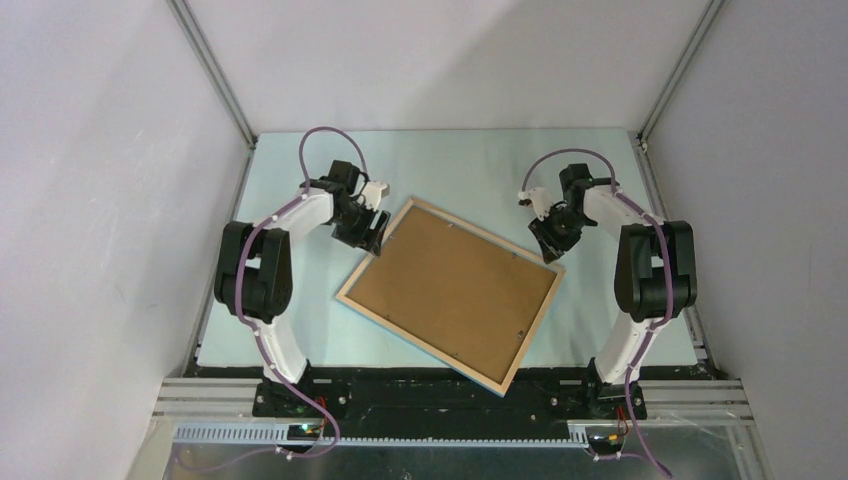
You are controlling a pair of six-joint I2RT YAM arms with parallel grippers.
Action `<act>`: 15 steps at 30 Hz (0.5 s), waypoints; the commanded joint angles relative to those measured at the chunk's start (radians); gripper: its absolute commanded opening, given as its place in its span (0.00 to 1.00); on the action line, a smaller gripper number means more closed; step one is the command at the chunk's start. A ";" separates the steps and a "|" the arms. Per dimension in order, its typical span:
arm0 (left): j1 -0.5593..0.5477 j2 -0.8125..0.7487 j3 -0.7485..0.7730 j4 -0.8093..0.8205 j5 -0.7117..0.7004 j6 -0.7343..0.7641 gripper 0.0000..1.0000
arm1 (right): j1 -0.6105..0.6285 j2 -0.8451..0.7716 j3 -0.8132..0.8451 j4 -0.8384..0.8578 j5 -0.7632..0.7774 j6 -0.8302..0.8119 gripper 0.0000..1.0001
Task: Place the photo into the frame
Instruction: Install the photo frame at the center of the board.
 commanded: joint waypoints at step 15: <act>0.003 0.009 0.008 0.010 0.040 -0.005 0.75 | -0.007 -0.009 -0.013 0.013 -0.047 -0.011 0.46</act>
